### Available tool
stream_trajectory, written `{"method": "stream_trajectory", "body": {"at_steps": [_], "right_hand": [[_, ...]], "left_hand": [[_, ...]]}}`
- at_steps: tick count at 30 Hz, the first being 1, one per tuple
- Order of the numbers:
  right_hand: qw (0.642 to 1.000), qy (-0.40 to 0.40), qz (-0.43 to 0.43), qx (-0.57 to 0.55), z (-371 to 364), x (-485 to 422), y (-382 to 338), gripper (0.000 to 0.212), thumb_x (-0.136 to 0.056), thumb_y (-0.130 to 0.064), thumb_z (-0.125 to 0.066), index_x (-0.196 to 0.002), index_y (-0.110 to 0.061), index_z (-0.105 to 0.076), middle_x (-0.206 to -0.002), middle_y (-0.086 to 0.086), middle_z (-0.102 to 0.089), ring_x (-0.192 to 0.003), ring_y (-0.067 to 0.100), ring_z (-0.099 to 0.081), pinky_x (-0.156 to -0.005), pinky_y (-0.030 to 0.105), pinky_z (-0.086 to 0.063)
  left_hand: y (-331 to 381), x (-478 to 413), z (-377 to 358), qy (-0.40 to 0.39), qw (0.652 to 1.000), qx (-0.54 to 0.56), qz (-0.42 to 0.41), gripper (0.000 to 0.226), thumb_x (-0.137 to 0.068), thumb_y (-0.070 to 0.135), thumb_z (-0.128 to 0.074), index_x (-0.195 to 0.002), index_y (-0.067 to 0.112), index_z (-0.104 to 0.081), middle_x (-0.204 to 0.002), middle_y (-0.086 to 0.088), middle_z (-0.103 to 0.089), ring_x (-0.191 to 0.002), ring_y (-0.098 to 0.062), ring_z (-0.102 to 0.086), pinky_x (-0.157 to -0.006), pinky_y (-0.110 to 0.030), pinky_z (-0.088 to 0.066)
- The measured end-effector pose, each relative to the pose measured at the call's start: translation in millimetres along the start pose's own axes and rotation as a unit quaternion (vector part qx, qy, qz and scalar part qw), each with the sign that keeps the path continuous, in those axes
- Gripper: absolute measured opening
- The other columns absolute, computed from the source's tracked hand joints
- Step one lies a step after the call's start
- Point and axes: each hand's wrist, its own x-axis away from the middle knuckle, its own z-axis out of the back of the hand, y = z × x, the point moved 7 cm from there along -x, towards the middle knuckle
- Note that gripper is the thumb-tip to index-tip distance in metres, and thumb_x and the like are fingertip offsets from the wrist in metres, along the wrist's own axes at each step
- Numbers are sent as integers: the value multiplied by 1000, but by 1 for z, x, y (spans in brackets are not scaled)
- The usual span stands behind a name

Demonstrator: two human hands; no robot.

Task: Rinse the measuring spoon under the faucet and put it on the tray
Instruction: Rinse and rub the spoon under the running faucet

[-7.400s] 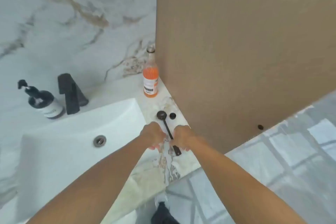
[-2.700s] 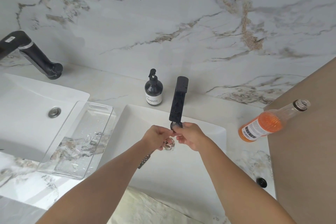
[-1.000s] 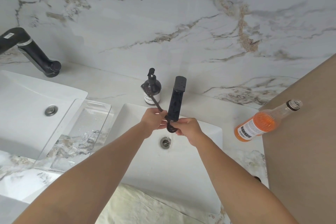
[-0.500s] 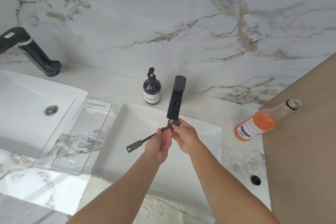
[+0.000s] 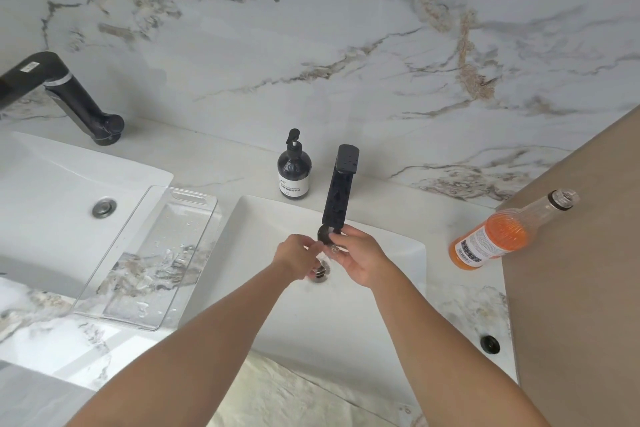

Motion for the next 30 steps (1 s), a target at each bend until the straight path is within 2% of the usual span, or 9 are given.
{"method": "stream_trajectory", "body": {"at_steps": [2,4,6,9,12,16,20,25,30], "right_hand": [[1000,-21,-2,-1,0,3,-4,21,-94,2,-57,-111,2,-70,-99,15,-76,-84,22,-74,-75,27,-61],[999,-52,0,-7,-1,8,-6,23,-95,1,-55,-114,3,-69,-108,15,-74,-95,23,-73,-84,30,-60],[998,-62,-5,-14,-1,13,-6,27,-94,2,-57,-119,3,-66,-113,16,-73,-98,25,-72,-90,32,-58],[998,-45,4,-32,5,19,-11,32,-89,8,-61,-119,-2,-67,-110,16,-74,-95,27,-73,-83,30,-60],[998,-20,30,-59,20,25,-25,37,-86,11,-63,-122,-1,-64,-115,21,-72,-104,31,-71,-79,29,-61],[994,20,50,-91,39,33,-37,40,-85,13,-63,-124,2,-62,-117,25,-70,-106,36,-69,-78,30,-62],[988,30,51,-140,42,37,-30,41,-86,15,-59,-125,6,-60,-124,28,-65,-116,43,-63,-81,34,-62],[979,41,45,-193,39,36,-17,40,-87,13,-61,-125,3,-60,-123,27,-67,-107,38,-69,-85,33,-60],[967,71,50,-239,56,34,-15,42,-88,11,-60,-129,5,-57,-114,24,-71,-100,35,-72,-86,35,-59]], "left_hand": [[-3,-4,1,-21,999,44,17,33,-93,44,-54,-79,17,-68,-65,0,-62,-46,-17,-54,-47,-24,-45],[-8,-5,3,-22,998,36,47,52,-85,63,-52,-64,17,-65,-54,2,-53,-44,-19,-47,-43,-21,-37],[-10,-8,2,-19,997,34,68,61,-77,72,-51,-60,14,-60,-51,2,-50,-45,-21,-43,-43,-20,-33],[5,-15,-6,-42,998,38,38,55,-79,67,-54,-63,14,-55,-54,-3,-50,-45,-21,-38,-45,-23,-29],[26,-20,-18,-139,986,84,-39,50,-88,56,-59,-64,12,-58,-53,-2,-47,-43,-18,-37,-44,-27,-29],[43,-25,-11,-213,969,81,-100,30,-90,40,-68,-74,14,-71,-62,1,-61,-49,-14,-49,-45,-21,-37],[46,-37,3,-231,968,-23,-99,23,-87,35,-72,-74,17,-76,-67,4,-71,-52,-10,-61,-51,-19,-45],[43,-49,31,-202,963,-143,-110,16,-85,38,-74,-77,24,-79,-72,8,-75,-54,-7,-66,-61,-21,-49],[29,-58,55,-174,972,-136,-79,9,-83,29,-74,-82,21,-79,-69,9,-72,-57,-11,-61,-54,-23,-44]]}}
